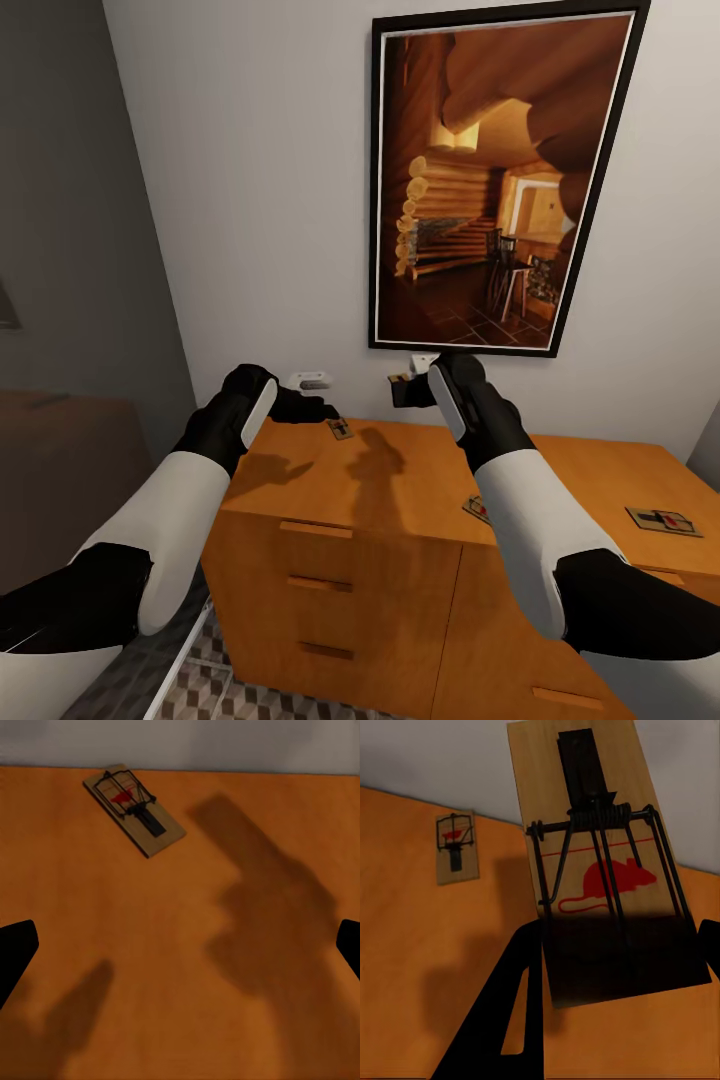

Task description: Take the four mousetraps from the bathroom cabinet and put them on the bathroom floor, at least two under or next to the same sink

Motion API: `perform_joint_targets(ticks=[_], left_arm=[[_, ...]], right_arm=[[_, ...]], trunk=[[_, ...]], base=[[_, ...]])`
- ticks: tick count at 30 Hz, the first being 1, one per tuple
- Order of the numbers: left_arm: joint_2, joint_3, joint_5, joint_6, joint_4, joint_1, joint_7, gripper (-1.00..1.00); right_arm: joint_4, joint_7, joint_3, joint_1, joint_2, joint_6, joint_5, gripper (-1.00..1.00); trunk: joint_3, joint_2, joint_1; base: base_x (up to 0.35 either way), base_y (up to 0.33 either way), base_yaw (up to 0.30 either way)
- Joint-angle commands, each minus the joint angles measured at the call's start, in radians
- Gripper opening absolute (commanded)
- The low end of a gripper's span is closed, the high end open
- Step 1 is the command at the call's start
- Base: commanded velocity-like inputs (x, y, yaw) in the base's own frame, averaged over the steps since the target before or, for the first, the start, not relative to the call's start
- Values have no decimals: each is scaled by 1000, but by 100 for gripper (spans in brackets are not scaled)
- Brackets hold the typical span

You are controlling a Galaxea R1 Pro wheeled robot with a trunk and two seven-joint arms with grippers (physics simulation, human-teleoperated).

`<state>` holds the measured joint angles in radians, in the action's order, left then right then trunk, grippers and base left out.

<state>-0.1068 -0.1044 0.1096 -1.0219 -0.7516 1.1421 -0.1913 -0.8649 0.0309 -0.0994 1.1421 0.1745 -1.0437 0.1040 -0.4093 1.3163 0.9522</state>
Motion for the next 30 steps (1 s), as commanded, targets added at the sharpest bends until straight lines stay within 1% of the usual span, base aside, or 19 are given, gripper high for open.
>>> perform_joint_targets(ticks=[1, 13, 17, 20, 23, 30], left_arm=[[1, -2, 9, -5, -1, 1, 6, 100], [2, -1, 7, -5, 2, 1, 6, 100], [2, -2, 8, -5, 5, 1, 6, 100], [0, -3, 11, -4, 4, 1, 6, 100], [-1, -3, 12, -4, 3, 1, 5, 100], [-2, -3, 13, -6, 1, 1, 5, 100]], right_arm=[[3, 4, 0, 1, 0, -3, 7, -100], [40, 4, 0, 1, 0, -3, 9, -100], [71, 1, 0, 1, 0, -3, 9, -100], [116, 2, 1, 1, 0, -3, 8, -100], [133, -2, 0, 1, 0, -3, 8, -100], [140, -10, 0, 1, -31, -3, 8, -100]], trunk=[[-1, 1, 0], [-1, 1, 0], [-1, 1, 0], [-1, 1, 0], [-1, 1, 0], [0, 1, 0]], base=[[0, 0, 0], [0, 0, 0], [0, 0, 0], [0, 0, 0], [0, 0, 0], [0, 0, -16]])
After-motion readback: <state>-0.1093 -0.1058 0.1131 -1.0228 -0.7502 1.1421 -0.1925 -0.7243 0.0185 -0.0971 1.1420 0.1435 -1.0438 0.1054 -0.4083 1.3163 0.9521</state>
